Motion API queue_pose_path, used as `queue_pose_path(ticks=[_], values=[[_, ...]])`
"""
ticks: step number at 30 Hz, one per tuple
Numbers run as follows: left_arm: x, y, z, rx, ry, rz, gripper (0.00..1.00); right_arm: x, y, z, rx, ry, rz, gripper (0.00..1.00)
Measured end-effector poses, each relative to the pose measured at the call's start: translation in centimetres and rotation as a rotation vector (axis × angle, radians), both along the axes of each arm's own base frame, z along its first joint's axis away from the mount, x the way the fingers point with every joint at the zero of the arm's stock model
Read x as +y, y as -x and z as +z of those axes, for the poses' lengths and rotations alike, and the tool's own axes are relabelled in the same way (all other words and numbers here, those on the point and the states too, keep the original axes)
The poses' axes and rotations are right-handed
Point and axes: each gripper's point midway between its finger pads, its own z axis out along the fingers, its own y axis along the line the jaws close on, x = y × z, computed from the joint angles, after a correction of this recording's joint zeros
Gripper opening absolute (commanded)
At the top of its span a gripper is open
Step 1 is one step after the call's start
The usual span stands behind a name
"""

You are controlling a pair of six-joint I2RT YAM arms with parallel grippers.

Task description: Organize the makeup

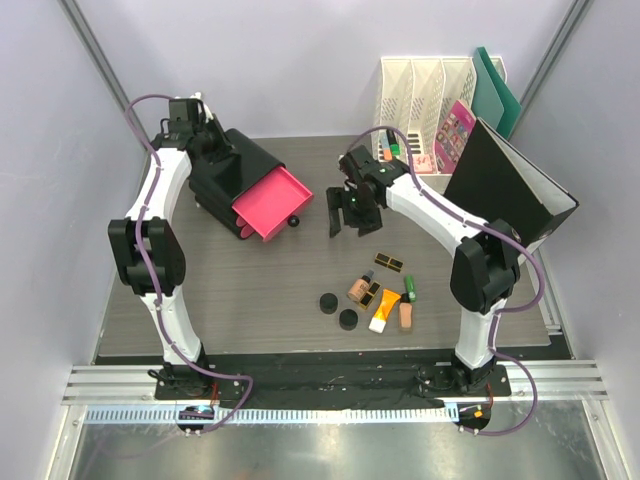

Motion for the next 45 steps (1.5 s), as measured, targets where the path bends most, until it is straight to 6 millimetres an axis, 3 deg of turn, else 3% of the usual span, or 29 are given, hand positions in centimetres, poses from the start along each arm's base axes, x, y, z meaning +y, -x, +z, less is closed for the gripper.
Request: queue_pose_path(ticks=[4, 8, 15, 20, 29, 35, 45], values=[[0.0, 0.0, 0.0, 0.0, 0.0, -0.001, 0.0, -3.5, 1.7, -1.2, 0.072, 0.154, -0.052, 0.78], [0.0, 0.0, 0.0, 0.0, -0.001, -0.002, 0.0, -5.1, 3.7, -2.1, 0.161, 0.212, -0.067, 0.77], [0.0, -0.2, 0.0, -0.004, -0.004, -0.012, 0.0, -4.8, 7.6, -3.7, 0.377, 0.196, -0.049, 0.77], [-0.1, -0.3, 0.0, -0.008, -0.013, -0.024, 0.0, -4.1, 8.9, -5.2, 0.506, 0.177, -0.047, 0.75], [-0.1, -0.3, 0.0, -0.009, -0.011, -0.027, 0.0, -5.8, 9.3, -7.4, 0.615, 0.169, -0.113, 0.69], [-0.3, -0.3, -0.1, -0.01, -0.005, -0.033, 0.0, -7.4, 8.1, -8.4, 0.63, 0.134, -0.181, 0.66], [-0.4, -0.5, 0.0, -0.01, 0.003, -0.041, 0.0, -6.1, 6.9, -11.1, 0.649, 0.097, -0.173, 0.51]])
